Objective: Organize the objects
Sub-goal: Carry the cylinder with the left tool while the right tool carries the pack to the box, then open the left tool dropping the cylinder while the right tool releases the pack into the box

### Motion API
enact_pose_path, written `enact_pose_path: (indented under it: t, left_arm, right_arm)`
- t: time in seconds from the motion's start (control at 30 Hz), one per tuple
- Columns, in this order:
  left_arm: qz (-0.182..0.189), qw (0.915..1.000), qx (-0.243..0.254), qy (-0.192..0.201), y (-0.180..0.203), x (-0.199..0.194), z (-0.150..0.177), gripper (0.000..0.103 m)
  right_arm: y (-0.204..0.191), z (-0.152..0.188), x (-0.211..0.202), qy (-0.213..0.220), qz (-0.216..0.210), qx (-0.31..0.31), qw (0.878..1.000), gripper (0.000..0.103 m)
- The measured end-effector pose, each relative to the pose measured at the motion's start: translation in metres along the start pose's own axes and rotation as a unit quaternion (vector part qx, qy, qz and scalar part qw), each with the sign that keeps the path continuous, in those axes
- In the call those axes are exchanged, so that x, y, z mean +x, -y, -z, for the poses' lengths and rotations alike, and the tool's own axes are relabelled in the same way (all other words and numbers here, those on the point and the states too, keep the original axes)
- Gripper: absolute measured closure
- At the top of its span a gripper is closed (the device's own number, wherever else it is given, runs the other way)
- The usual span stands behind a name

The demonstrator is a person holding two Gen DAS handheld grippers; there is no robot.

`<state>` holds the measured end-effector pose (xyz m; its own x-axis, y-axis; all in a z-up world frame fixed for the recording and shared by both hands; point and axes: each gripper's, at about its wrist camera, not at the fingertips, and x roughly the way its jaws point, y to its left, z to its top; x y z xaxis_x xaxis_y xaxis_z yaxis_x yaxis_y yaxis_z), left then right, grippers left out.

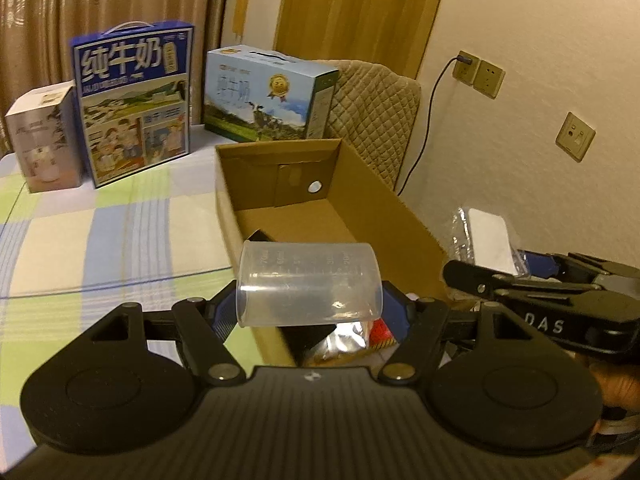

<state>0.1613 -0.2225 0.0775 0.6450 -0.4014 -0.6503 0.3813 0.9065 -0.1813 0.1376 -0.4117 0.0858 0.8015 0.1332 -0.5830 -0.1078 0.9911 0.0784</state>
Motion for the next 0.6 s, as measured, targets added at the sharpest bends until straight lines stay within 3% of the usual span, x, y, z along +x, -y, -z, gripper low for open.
enact_pose_path:
  t: [0.47,0.5,0.53,0.6]
  left_arm:
    - [0.025,0.9995,0.016,-0.005,0.014,0.051,-0.034,0.035]
    - [0.036,0.9992,0.018,-0.005,0.014,0.054,-0.036,0.031]
    - [0.042,0.9989,0.020,-0.006,0.013,0.057,-0.037,0.019]
    - [0.028,0.9993,0.024,0.001,0.012,0.058,-0.040,0.017]
  right_arm:
    - [0.027,-0.016,0.032,-0.005,0.008,0.011,1.000,0.036]
    - [0.027,-0.015,0.033,-0.006,0.008,0.012,1.000,0.036]
    - [0.028,-0.015,0.033,-0.006,0.007,0.012,1.000,0.036]
    - [0.028,-0.013,0.034,-0.007,0.006,0.013,1.000,0.036]
